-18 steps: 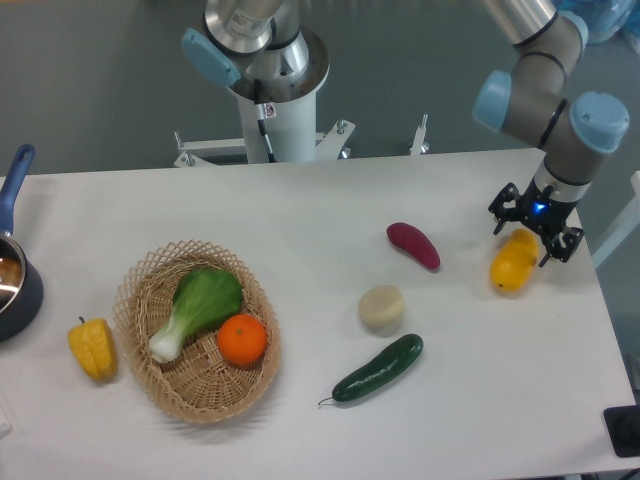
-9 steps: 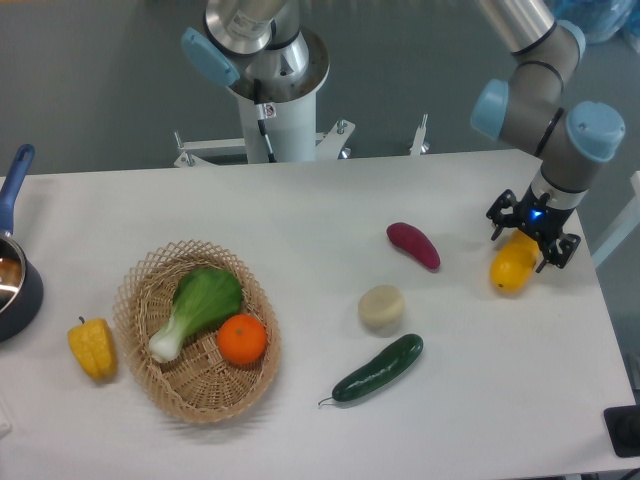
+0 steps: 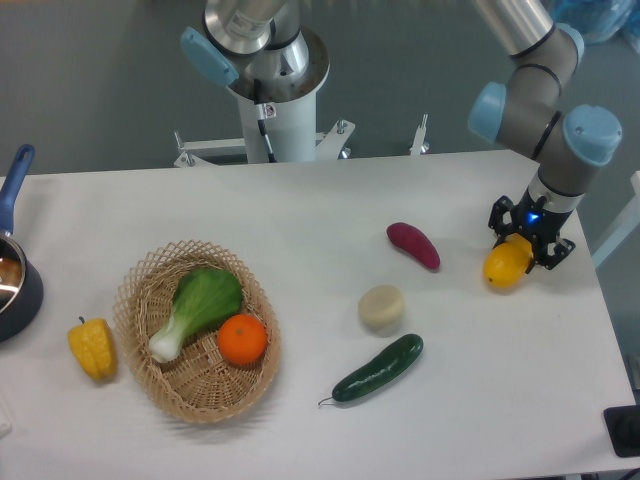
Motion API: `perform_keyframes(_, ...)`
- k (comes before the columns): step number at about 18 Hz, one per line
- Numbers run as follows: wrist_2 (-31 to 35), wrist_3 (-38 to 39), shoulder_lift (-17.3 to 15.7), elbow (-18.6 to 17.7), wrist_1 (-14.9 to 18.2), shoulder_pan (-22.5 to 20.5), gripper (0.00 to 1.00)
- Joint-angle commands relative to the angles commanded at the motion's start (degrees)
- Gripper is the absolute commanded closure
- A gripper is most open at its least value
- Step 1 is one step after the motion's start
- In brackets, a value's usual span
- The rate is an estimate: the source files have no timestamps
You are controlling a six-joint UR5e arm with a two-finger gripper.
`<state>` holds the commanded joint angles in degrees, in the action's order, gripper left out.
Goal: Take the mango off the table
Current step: 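Lift the grasped mango up off the table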
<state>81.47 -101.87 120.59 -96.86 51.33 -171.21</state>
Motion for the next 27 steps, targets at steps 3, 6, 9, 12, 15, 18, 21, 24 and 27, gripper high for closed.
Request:
perform_keyframes(3, -0.1, 0.0, -1.6, 0.3, 0.1, 0.2, 0.57)
perform_keyframes(6, -0.3, -0.2, -4.6, 0.2, 0.3, 0.1, 0.63)
perform_keyframes(9, -7.2, 0.3, -9.7, -0.1, 0.9, 0.8, 0.63)
perform_keyframes(12, -19.5, 10.2, -15.3, 0.0, 0.8, 1.1, 0.59)
perform_keyframes(15, -25.6, 17.2, -17.1, 1.0, 0.8, 2.0, 0.59)
perform_keyframes(18, -29.7, 18.0, -18.4, 0.3, 0.8, 3.2, 0.59)
perform_keyframes(21, -32.0, 22.6, -20.1, 0.1, 0.9, 4.0, 0.59)
perform_keyframes(24, -32.3, 23.7, -20.1, 0.4, 0.8, 4.0, 0.59)
perform_keyframes(27, -32.3, 23.7, -19.9, 0.9, 0.8, 5.3, 0.59)
